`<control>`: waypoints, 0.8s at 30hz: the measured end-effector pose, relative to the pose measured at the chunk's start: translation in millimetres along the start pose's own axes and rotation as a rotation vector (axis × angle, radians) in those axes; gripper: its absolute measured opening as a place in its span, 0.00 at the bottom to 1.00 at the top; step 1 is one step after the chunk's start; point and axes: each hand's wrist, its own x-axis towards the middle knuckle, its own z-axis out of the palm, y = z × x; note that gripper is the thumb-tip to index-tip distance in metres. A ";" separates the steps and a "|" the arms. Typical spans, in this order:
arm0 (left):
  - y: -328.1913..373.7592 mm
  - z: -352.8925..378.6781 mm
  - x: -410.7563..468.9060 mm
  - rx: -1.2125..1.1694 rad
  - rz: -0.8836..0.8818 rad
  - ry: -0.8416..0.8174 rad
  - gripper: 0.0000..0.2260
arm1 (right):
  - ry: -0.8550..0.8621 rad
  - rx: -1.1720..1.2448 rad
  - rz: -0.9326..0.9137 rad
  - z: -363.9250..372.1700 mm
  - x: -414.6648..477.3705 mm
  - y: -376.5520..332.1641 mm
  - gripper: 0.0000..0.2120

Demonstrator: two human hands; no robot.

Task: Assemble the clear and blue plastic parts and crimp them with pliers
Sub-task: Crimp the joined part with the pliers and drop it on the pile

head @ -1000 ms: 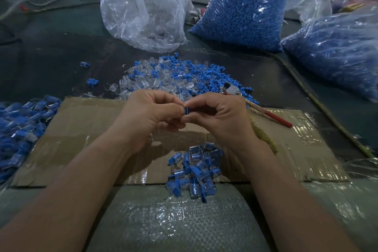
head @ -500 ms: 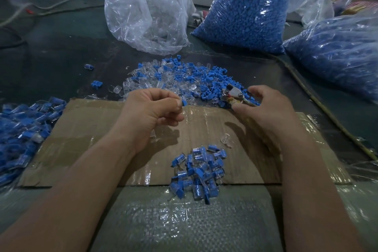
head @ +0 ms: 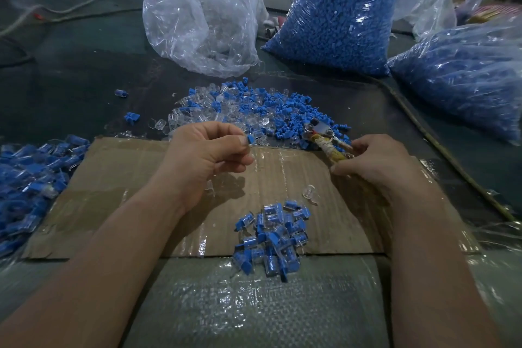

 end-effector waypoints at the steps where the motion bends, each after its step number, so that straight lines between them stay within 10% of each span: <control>1: -0.4 -0.1 0.2 0.000 0.000 0.001 0.07 | 0.012 0.022 -0.002 -0.3 -1.0 -1.2 0.13; 13: -2.8 -0.4 2.7 -0.056 0.100 0.062 0.03 | 0.316 0.194 -0.403 13.5 -15.9 -24.1 0.17; 24: -4.0 3.5 1.5 -0.030 0.235 0.095 0.07 | 0.176 0.077 -0.644 33.9 -22.1 -41.0 0.17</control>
